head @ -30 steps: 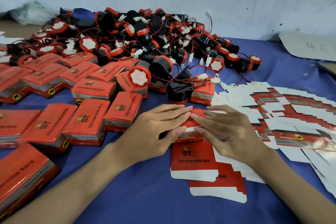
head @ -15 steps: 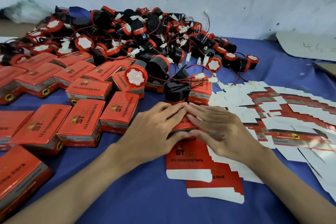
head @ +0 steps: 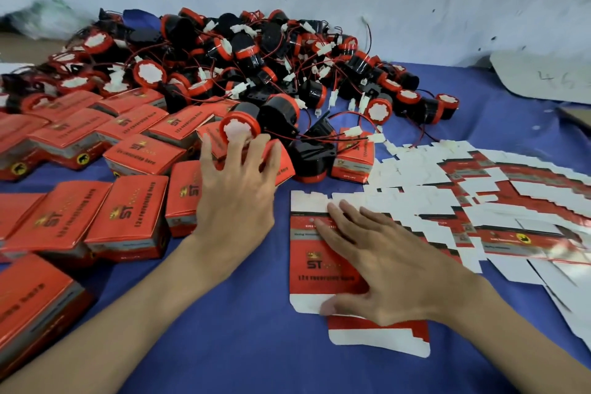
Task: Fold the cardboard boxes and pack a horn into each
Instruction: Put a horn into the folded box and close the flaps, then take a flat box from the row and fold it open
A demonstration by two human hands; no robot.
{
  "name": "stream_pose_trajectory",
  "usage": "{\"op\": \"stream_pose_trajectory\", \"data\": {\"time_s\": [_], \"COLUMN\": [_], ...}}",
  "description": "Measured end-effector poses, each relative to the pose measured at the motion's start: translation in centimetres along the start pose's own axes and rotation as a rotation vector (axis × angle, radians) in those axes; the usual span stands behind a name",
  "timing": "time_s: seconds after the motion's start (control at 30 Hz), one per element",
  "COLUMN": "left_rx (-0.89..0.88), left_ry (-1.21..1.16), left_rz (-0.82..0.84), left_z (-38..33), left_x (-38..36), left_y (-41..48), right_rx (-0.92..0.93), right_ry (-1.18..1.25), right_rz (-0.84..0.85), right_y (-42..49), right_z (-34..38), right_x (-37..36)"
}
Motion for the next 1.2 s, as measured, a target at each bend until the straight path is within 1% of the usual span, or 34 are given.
{"op": "stream_pose_trajectory", "data": {"time_s": [0.07,0.1,0.13,0.2,0.23,0.27,0.33,0.4,0.47,0.53,0.6,0.63,0.67,0.73,0.87,1.0,1.03,1.1,1.13,1.17,1.2], "left_rx": [-0.004,-0.057,-0.150,-0.380,-0.453,-0.466,-0.356,-0.228,-0.098,0.062,0.177,0.212,0.231,0.244,0.236,0.201,0.186,0.162,0.164,0.173,0.186], "left_ry": [0.074,0.070,-0.002,-0.314,-0.483,-0.631,-0.872,-1.024,-1.130,-1.347,-1.575,-1.639,-1.681,-1.730,-1.721,-1.687,-1.676,-1.664,-1.668,-1.678,-1.697], "left_rz": [0.038,0.000,-0.080,-0.254,-0.273,-0.230,-0.079,0.025,0.055,0.063,0.051,0.038,0.028,0.014,0.026,0.053,0.060,0.053,0.036,0.013,-0.017], "left_z": [-0.1,-0.3,-0.8,-2.1,-2.7,-3.1,-3.4,-3.2,-2.7,-2.2,-1.8,-1.6,-1.5,-1.4,-1.5,-1.7,-1.7,-1.9,-1.8,-1.7,-1.6], "left_x": [0.0,0.1,0.3,0.8,1.0,0.8,0.3,-0.6,-1.1,-1.3,-1.4,-1.4,-1.4,-1.2,-1.3,-1.5,-1.5,-1.5,-1.5,-1.6,-1.6], "left_y": [0.1,0.1,0.0,-0.4,-0.6,-0.7,-0.9,-0.8,-0.6,-0.3,-0.1,-0.1,0.0,0.1,0.1,-0.2,-0.3,-0.4,-0.3,-0.3,-0.4], "right_rx": [0.004,0.008,0.016,0.051,0.074,0.094,0.097,0.091,0.116,0.150,0.192,0.226,0.260,0.282,0.201,0.182,0.186,0.192,0.188,0.175,0.124], "right_ry": [0.004,0.006,0.011,0.020,0.028,0.040,0.052,0.041,0.029,0.042,0.093,0.135,0.169,0.191,0.199,0.187,0.181,0.189,0.218,0.236,0.249], "right_rz": [0.011,0.006,-0.002,-0.022,-0.032,-0.036,-0.030,-0.052,-0.066,-0.082,-0.182,-0.259,-0.327,-0.373,-0.303,-0.265,-0.284,-0.391,-0.488,-0.621,-0.777], "right_y": [-0.1,-0.1,-0.1,-0.2,-0.2,-0.2,-0.3,-0.3,-0.5,-0.8,-1.1,-1.2,-1.3,-1.2,-0.7,-0.4,-0.4,-0.4,-0.3,-0.4,-0.5], "right_z": [0.4,0.5,0.6,0.8,0.9,1.1,1.4,1.6,2.0,2.2,2.3,2.3,2.2,1.9,0.8,0.8,0.9,0.8,0.7,0.5,0.2], "right_x": [-0.1,0.0,0.0,0.2,0.2,0.3,0.4,0.6,0.9,1.3,2.0,2.2,2.3,2.2,1.7,1.5,1.6,1.8,2.1,2.3,2.7]}}
Point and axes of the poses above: each hand's wrist, its own y-axis towards the middle knuckle, its own x-axis out of the back of the hand, z = x × y, the point moved 2 cm from there along y, towards the middle knuckle, and after that the axes turned 9 degrees about -x, right-handed, at the moved point
